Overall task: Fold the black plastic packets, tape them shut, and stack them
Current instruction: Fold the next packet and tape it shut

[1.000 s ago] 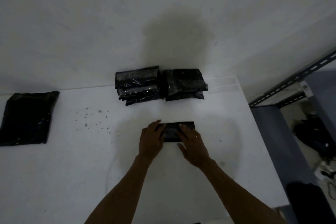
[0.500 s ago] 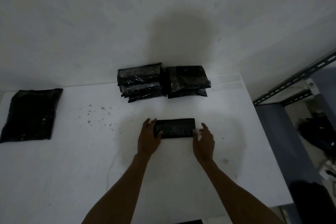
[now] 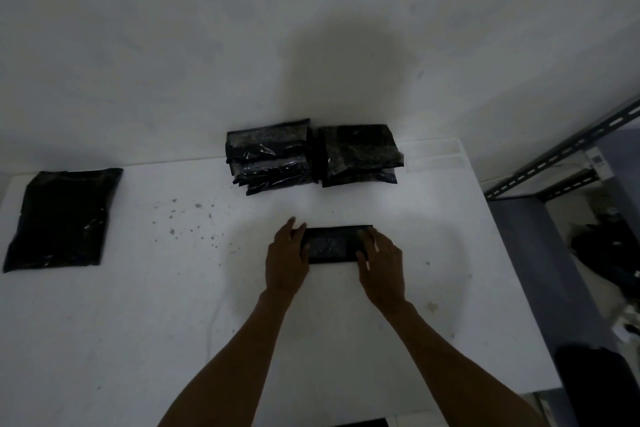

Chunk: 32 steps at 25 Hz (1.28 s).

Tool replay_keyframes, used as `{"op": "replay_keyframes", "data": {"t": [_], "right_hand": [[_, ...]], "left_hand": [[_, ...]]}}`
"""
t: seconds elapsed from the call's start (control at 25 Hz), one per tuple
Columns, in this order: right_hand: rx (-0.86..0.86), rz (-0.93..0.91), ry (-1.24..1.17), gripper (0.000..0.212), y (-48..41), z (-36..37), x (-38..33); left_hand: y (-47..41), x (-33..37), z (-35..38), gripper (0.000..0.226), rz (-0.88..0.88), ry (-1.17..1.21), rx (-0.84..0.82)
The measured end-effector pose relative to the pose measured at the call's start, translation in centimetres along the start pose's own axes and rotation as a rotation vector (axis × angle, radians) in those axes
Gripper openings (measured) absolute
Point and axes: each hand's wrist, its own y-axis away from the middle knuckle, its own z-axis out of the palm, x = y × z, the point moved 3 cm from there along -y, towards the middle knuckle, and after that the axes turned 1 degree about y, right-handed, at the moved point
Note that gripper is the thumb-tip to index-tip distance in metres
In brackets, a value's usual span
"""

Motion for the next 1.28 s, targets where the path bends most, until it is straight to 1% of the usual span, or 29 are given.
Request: {"op": "replay_keyframes", "data": {"t": [0.04,0.08,0.12,0.16,0.24,0.32,0.48,0.6,0.64,0.8,0.92,1.0,1.08,1.16,1.28], "right_hand": [[-0.067,-0.150,0.051,0.052,0.0,0.3,-0.6],[-0.131,-0.250,0.088,0.055,0.0,0.8,-0.9],[-0.183,-0.295,0.117,0.059,0.1,1.3,-0.9],[-0.226,-0.296,0.137,0.063,0.1,1.6,-0.7],[-0.285,-0.249,0.138,0.068,0.2,1.9,-0.3],[-0.288,-0.228,0.156,0.064,0.0,1.6,-0.3],[-0.321,-0.244,0.207,0.058,-0.5,1.0,-0.1],[-0.342,-0.236,0.214,0.050,-0.8,1.0,0.1],[-0.359,-0.220,0.218,0.051,-0.8,1.0,0.2],[-0.425,-0.162,0.179,0.067,-1.0,0.9,0.4],[-0.495,-0.143,0.158,0.076,-1.0,0.9,0.7],[-0.482,-0.147,0.156,0.076,-1.0,1.0,0.8],[-0.397,-0.164,0.147,0.071,-1.0,1.0,0.6],[-0.330,-0.239,0.155,0.065,-0.8,1.3,0.1],[-0.296,-0.384,0.203,0.055,-0.7,1.8,-0.5]], "left_hand": [[0.3,0.3,0.3,0.046,0.110,-0.076,-0.016],[0.7,0.5,0.6,0.048,0.198,-0.140,-0.044],[1.1,0.5,0.9,0.049,0.251,-0.185,-0.071],[1.4,0.4,1.0,0.050,0.268,-0.211,-0.090],[1.6,0.3,0.9,0.046,0.249,-0.225,-0.095],[1.5,0.2,0.9,0.044,0.224,-0.210,-0.087],[1.7,-0.1,1.1,0.053,0.249,-0.187,-0.145],[1.8,-0.1,1.1,0.053,0.225,-0.169,-0.171],[1.8,0.0,1.1,0.053,0.220,-0.165,-0.178],[1.6,-0.2,1.1,0.059,0.226,-0.157,-0.206],[2.0,-0.7,1.3,0.066,0.212,-0.195,-0.269],[2.4,-0.9,1.4,0.070,0.204,-0.197,-0.298],[2.7,-0.8,1.5,0.072,0.203,-0.189,-0.296],[2.8,-0.8,1.5,0.070,0.189,-0.177,-0.253],[2.5,-0.8,1.2,0.058,0.159,-0.143,-0.134]]}}
